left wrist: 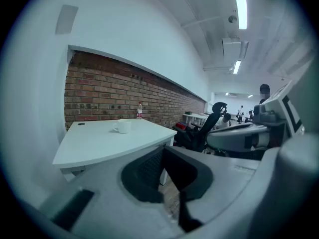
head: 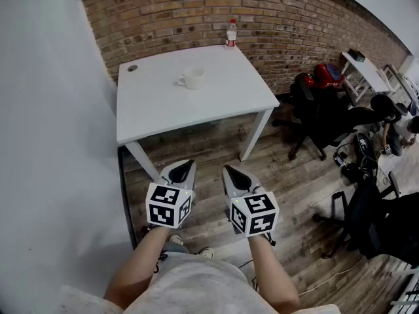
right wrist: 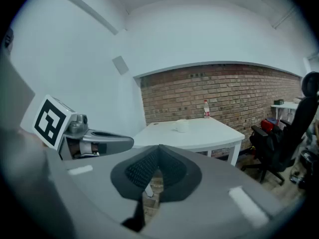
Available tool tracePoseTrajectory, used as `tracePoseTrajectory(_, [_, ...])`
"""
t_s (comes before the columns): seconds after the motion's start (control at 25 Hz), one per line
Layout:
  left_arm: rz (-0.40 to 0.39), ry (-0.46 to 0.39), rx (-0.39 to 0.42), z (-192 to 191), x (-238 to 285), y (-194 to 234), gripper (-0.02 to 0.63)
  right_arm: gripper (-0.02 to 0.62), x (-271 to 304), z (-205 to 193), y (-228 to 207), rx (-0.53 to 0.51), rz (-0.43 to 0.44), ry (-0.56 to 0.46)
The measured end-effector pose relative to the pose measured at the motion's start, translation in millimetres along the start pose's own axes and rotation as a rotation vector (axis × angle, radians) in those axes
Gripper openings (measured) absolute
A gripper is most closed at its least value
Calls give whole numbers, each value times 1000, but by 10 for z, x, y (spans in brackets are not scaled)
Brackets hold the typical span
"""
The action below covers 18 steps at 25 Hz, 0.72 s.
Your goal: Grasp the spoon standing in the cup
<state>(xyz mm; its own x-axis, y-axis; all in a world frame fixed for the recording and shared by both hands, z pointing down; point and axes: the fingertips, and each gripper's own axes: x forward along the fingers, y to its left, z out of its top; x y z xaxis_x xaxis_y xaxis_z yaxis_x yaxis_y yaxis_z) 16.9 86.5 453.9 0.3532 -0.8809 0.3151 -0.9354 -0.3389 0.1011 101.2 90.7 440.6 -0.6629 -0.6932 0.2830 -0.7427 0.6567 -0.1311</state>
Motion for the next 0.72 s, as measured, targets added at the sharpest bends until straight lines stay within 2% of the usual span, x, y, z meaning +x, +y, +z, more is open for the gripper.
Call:
tracePoseTrajectory(0.36, [-14, 0, -20, 35, 163, 210, -3, 8, 243, 13, -58, 26, -16, 0])
tracePoseTrajectory(0.72, [-48, 1, -40, 207, 737, 622, -3, 6, 833, 169, -334, 23, -44, 23])
